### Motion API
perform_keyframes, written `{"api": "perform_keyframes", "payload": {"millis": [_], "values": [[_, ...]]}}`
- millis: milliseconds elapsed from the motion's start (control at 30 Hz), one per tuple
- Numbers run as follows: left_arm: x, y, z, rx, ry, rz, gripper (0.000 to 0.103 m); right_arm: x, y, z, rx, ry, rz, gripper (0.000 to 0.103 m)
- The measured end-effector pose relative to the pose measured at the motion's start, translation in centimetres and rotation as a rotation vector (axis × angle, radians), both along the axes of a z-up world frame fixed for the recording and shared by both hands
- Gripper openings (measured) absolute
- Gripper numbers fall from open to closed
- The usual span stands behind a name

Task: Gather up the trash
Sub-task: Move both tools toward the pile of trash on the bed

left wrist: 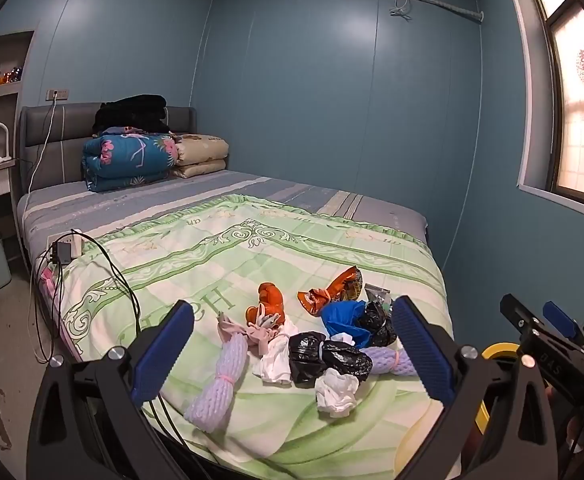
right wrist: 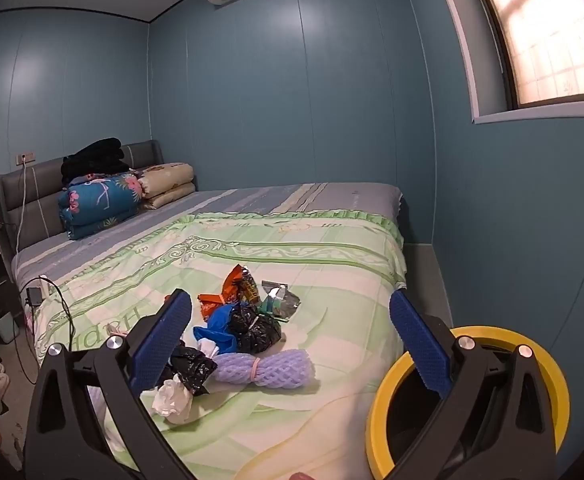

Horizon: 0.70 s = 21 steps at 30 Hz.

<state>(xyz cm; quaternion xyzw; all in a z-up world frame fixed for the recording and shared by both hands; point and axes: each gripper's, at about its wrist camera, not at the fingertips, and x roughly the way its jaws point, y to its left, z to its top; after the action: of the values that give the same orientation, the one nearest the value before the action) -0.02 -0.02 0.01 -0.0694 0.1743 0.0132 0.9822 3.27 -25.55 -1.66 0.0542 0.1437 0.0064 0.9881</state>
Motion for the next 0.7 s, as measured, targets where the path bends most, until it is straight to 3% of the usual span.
{"api": "perform_keyframes", "payload": {"millis": [300, 567, 700], "values": [[0.3, 0.3, -0.2, 0.033, -0.004, 0.011, 0.096, 0.8, 0.0, -0.6, 0.018, -0.01, 0.049, 0.095], [2.7, 4.9, -2.2, 0.002, -0.007, 0.012, 0.096, 2.4, -0.7, -1.3, 0.0, -0.053, 0.08, 0.095], [4.6, 6.5, -4.1, 0.034, 0.056, -0.003, 0.096, 3.6, -1.0, -1.9, -0.045, -0.028, 0.06, 0.095]]}}
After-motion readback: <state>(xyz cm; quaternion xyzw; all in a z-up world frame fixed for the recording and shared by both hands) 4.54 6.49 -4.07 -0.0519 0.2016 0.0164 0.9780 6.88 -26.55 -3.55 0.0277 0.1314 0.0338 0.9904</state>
